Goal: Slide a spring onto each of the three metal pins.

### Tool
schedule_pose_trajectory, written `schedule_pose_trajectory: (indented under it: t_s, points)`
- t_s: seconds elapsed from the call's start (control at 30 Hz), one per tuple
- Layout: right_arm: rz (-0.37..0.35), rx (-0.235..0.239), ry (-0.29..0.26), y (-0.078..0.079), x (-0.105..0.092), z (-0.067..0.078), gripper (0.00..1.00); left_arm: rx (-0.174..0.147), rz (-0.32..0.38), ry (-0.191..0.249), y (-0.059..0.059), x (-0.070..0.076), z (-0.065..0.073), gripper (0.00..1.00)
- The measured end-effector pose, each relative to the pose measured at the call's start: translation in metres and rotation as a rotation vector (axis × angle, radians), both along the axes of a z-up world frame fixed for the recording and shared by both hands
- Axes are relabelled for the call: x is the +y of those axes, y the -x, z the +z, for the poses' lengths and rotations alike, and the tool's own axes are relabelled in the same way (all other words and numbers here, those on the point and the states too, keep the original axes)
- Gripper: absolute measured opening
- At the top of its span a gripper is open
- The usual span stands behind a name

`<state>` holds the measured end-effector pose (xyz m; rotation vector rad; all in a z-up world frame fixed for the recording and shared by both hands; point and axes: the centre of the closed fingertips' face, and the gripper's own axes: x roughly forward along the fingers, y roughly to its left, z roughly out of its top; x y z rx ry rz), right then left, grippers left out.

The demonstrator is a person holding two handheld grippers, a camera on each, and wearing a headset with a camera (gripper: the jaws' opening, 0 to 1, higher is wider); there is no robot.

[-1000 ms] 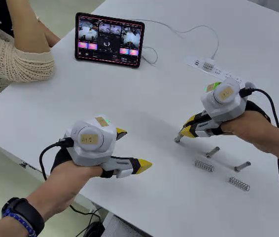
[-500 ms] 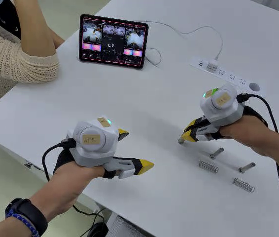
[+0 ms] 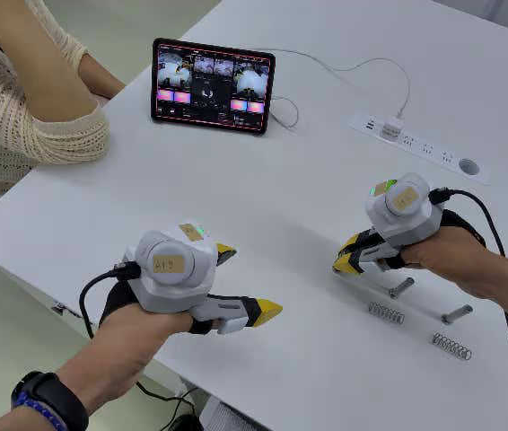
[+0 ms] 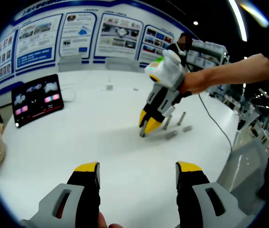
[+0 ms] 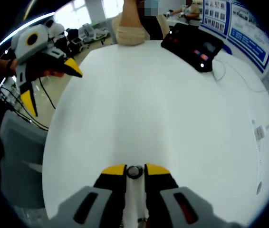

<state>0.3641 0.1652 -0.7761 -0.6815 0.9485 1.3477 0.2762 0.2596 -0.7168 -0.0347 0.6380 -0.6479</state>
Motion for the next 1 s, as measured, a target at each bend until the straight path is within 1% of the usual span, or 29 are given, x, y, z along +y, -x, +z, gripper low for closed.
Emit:
schedule_pose_trajectory:
  t_s: [0.1, 0.17, 0.2, 0.23, 0.37, 0.43, 0.5, 0.6, 0.67, 0.7, 0.77, 0.8, 0.83, 0.9, 1.0]
  points:
    - [-0.005, 0.002, 0.009, 0.0, -0.002, -0.001, 0.25, -0.001, 0.001, 0.005, 0.0, -0.001, 0.001, 0.66]
    - [-0.007, -0.006, 0.016, 0.001, -0.005, 0.001, 0.33, -0.002, -0.007, 0.006, 0.001, -0.002, 0.002, 0.66]
    - [-0.011, -0.019, 0.01, -0.001, -0.006, 0.002, 0.35, -0.001, -0.013, 0.006, 0.001, -0.004, 0.002, 0.66]
    - [-0.017, -0.021, 0.007, -0.002, -0.008, 0.003, 0.37, -0.001, -0.018, 0.005, 0.001, -0.004, 0.002, 0.66]
    - [-0.088, -0.005, -0.03, -0.001, -0.013, 0.012, 0.46, 0.0, -0.029, 0.006, -0.003, -0.007, 0.003, 0.66]
    - [-0.116, -0.003, -0.047, -0.001, -0.016, 0.017, 0.48, -0.002, -0.037, 0.006, -0.006, -0.008, 0.005, 0.66]
    - [-0.126, -0.001, -0.058, 0.001, -0.02, 0.021, 0.48, -0.005, -0.044, 0.007, -0.008, -0.01, 0.007, 0.66]
    - [-0.155, -0.009, -0.083, 0.004, -0.026, 0.028, 0.5, -0.01, -0.063, 0.005, -0.01, -0.015, 0.01, 0.66]
    - [-0.183, -0.015, -0.113, 0.006, -0.029, 0.036, 0.53, -0.013, -0.077, 0.001, -0.012, -0.018, 0.012, 0.66]
    - [-0.208, -0.017, -0.139, 0.005, -0.029, 0.041, 0.53, -0.013, -0.085, 0.0, -0.012, -0.02, 0.012, 0.66]
    - [-0.231, -0.012, -0.174, 0.005, -0.03, 0.048, 0.55, -0.012, -0.094, 0.0, -0.013, -0.022, 0.012, 0.66]
    - [-0.253, -0.019, -0.205, 0.004, -0.029, 0.054, 0.56, -0.011, -0.102, -0.001, -0.014, -0.024, 0.012, 0.66]
    - [-0.263, -0.021, -0.214, 0.004, -0.03, 0.056, 0.56, -0.01, -0.107, -0.002, -0.014, -0.025, 0.012, 0.66]
    - [-0.298, -0.018, -0.252, 0.003, -0.031, 0.064, 0.57, -0.01, -0.118, -0.004, -0.014, -0.028, 0.013, 0.67]
    - [-0.327, -0.023, -0.284, 0.004, -0.033, 0.073, 0.59, -0.009, -0.133, -0.005, -0.016, -0.032, 0.013, 0.67]
